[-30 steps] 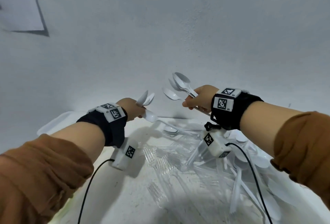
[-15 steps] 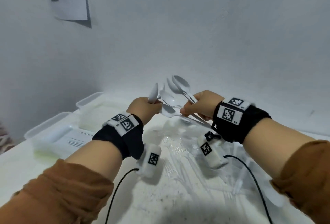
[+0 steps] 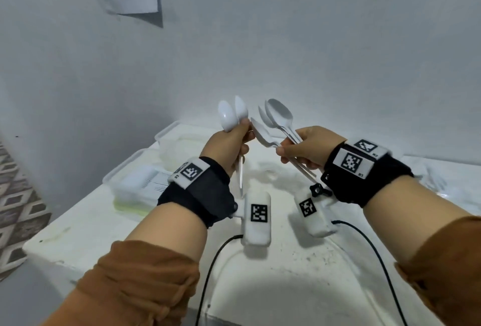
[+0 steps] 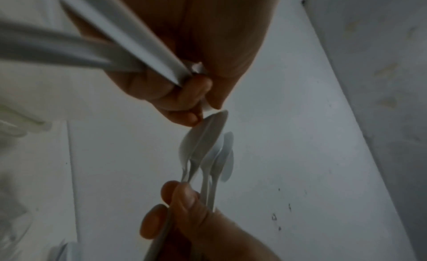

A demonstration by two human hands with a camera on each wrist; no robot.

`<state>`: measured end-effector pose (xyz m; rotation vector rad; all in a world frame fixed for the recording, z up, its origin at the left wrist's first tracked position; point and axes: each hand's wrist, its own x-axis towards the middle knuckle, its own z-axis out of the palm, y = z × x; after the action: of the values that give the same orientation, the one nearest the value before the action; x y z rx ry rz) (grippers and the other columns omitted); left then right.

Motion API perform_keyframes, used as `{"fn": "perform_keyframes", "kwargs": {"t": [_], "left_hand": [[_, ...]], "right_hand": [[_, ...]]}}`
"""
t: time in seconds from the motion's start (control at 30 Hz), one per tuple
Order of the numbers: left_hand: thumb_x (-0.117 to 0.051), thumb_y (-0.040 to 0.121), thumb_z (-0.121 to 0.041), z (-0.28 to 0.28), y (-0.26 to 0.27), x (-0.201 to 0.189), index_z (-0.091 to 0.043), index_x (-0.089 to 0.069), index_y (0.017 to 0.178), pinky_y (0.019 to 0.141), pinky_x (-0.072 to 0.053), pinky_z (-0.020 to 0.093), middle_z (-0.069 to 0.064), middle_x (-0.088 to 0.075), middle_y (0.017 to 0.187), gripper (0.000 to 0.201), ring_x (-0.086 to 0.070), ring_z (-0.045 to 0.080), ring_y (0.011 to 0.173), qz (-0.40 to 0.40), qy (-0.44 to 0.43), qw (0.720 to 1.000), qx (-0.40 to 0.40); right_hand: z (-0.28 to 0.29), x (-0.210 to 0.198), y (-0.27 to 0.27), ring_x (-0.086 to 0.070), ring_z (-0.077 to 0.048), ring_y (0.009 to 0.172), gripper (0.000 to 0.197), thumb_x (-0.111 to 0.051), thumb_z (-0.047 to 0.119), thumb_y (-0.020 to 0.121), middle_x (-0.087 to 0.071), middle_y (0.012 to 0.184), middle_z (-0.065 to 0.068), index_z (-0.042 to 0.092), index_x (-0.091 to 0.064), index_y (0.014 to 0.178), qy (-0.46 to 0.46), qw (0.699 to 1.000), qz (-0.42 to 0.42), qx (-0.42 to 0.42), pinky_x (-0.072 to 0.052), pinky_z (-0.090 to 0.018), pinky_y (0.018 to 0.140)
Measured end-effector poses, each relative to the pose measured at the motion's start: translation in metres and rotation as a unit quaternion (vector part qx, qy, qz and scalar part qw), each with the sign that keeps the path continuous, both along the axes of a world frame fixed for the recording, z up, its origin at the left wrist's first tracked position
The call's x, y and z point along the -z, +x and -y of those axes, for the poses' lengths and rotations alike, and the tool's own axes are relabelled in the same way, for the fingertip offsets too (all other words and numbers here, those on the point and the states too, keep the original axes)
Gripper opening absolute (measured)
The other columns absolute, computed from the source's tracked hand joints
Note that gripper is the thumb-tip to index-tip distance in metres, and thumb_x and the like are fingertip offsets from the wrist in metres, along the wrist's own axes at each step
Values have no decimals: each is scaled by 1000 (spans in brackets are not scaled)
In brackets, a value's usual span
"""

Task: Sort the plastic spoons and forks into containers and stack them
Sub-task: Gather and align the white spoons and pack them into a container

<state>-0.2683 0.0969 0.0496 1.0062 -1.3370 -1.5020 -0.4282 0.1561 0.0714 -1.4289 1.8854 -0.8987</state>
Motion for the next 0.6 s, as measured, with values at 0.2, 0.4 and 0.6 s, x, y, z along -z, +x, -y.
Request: {"fn": "perform_keyframes", "kwargs": {"t": [0.2,0.4,0.6], "left_hand": [[-54,90,-44,4,28,14,-22,-61,80,45,-28,16,-10,-48,67,25,-34,2,42,-81,2,993,89],[-66,75,-39,4,52,21,-16,-60,80,40,-28,11,-7,-42,65,25,-32,2,40,-90,4,985,149],[-78,69,-43,4,64,27,-15,-63,89,40,-30,11,-7,-42,65,38,-33,3,41,-81,4,983,165]], "right_hand": [[-4,8,35,-42,-6,45,13,-71,18,81,-67,61,3,18,-64,69,-26,997,73,7,-29,-20,44],[-12,21,64,-40,-5,43,15,-71,18,81,-66,63,3,19,-63,69,-31,994,106,23,-28,-18,42],[-20,27,80,-39,-3,40,17,-70,19,82,-67,64,4,20,-62,67,-34,992,116,33,-29,-16,41]]}}
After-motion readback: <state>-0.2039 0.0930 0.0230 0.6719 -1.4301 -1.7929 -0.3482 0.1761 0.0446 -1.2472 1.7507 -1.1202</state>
